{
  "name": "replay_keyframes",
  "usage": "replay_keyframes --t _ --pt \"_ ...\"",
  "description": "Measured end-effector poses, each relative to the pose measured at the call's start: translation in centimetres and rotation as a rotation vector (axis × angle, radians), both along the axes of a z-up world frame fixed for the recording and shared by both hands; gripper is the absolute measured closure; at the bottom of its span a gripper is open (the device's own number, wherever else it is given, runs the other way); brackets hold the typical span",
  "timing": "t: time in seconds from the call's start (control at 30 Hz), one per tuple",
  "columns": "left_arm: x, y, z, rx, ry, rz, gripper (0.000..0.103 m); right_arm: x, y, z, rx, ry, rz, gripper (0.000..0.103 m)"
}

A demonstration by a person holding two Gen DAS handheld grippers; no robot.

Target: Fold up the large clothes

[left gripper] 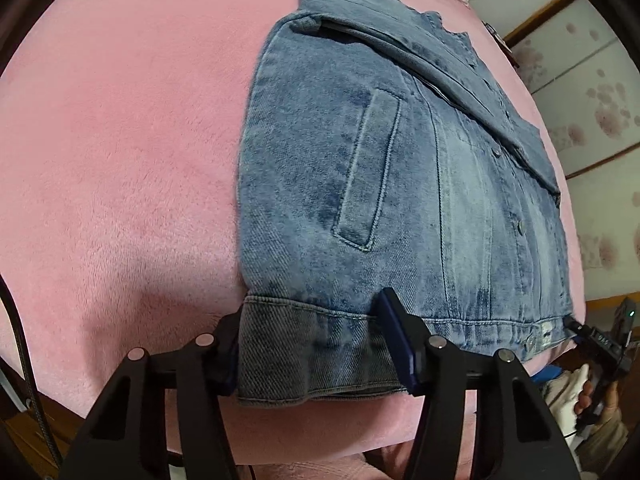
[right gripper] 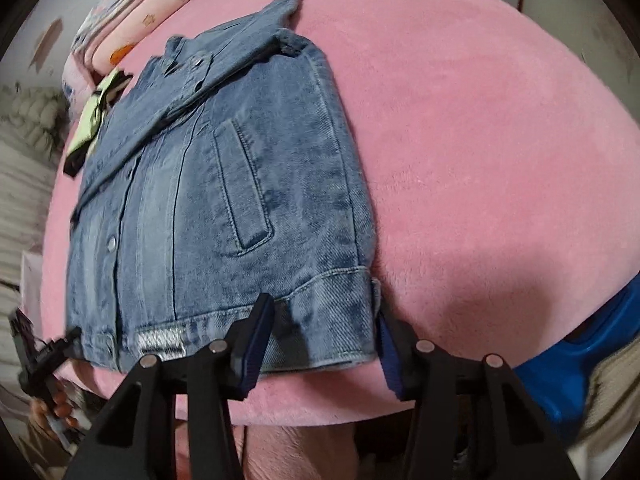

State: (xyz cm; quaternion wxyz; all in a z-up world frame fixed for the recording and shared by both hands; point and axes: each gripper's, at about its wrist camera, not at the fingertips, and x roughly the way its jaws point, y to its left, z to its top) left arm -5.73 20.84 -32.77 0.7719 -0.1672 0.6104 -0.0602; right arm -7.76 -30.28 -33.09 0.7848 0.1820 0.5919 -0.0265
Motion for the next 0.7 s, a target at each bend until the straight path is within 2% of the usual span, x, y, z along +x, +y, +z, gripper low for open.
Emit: replay_keyframes --t 0.13,0.2,0.3,0.37,0.4,0.43,0.57,0.6,0.7 --pt "0.0 -0.6 -0.1 0.042 -0.008 -0.027 0.042 0.5 0.3 -0.3 -0.026 0.032 0.021 0.053" --pt "0.1 -1.0 -0.2 0.067 -0.008 -0.039 0.042 0.6 0.2 -0.7 -0.015 0.037 0.014 0.052" --pt "0.3 -1.1 -0.1 0.081 0.004 -0.035 0.045 0.7 0.3 -0.9 -0.018 0.043 0.008 0.056" --pt "0.4 -1.4 0.3 0.104 -0.002 -0.045 0.074 0.9 0.7 -0.5 -0.047 0.045 0.016 0.067" --pt "0.6 -1.7 0.6 0.133 -0.001 -0.063 0.08 0.9 0.9 -0.3 -0.07 0.043 0.022 0.076" --pt "0.7 -2.1 1.0 0.161 -0.004 -0.08 0.089 1.0 1.3 0.1 -0.107 0.046 0.032 0.079" --pt "0.9 -3.9 2.4 0.274 -0.017 -0.152 0.091 1.2 2.9 2.0 -0.206 0.027 0.085 0.086" --pt "0.8 -4.2 2.8 0.293 -0.02 -0.155 0.091 1.2 3.3 2.6 -0.217 0.016 0.089 0.089" --pt "1.1 -4.6 4.3 0.314 -0.023 -0.154 0.092 1.3 4.1 5.0 -0.235 -0.023 0.093 0.09"
